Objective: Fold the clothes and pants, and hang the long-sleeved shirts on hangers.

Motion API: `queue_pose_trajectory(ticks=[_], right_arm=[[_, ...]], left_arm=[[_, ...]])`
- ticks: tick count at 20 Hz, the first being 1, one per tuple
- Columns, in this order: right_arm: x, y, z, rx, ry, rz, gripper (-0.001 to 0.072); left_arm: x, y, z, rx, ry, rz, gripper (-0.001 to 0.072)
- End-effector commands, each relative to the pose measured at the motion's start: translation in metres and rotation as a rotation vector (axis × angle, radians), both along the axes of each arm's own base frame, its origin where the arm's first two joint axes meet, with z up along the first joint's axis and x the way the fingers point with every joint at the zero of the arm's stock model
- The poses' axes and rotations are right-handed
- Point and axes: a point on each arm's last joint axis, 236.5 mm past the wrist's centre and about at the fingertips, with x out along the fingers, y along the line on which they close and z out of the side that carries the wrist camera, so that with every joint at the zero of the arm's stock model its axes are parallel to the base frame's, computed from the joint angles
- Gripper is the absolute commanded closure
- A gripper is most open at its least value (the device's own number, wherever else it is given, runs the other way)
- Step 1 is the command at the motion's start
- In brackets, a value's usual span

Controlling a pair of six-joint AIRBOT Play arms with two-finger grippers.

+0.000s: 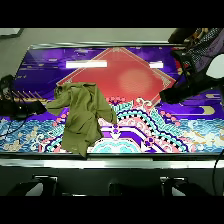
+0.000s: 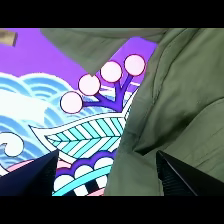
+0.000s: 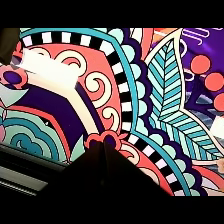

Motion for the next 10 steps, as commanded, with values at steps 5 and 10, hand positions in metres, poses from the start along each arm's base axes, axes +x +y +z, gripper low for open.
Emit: queue_pose_trajectory(ticks=[5,10], right_arm=[[0.013,0.002,0.005,0.011,-0.06,-0.011,0.0683],[0.014,0.002,0.005,0.012,-0.061,-0.011,0.0683]], left_arm=[[0.014,0.021,-0.08,-0.304,0.032,0.228,-0.0003],[0.045,0.018,-0.115,-0.402,0.018,0.284,-0.0002]])
